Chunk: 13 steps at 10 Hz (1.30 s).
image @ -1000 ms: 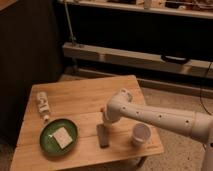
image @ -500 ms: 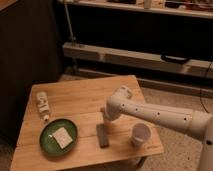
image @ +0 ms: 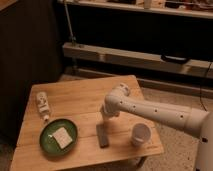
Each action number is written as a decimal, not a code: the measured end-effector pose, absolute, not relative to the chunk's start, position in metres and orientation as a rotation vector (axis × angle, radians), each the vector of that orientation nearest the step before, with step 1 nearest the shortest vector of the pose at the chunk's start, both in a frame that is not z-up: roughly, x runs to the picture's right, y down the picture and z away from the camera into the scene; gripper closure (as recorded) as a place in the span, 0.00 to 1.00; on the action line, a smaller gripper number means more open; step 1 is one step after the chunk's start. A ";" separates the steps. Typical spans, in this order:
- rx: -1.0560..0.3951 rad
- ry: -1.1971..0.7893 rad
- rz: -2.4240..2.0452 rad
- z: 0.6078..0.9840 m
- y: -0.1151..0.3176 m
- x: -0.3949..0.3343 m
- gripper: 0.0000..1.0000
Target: Push the eraser across the table
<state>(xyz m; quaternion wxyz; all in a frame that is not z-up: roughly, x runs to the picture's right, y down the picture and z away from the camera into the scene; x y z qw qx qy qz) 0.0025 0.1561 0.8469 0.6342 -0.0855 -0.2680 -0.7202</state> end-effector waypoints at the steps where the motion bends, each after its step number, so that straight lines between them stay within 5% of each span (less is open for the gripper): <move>1: -0.194 -0.614 -1.649 0.845 0.155 0.000 1.00; 13: -0.312 -0.661 -1.630 0.817 0.179 0.045 1.00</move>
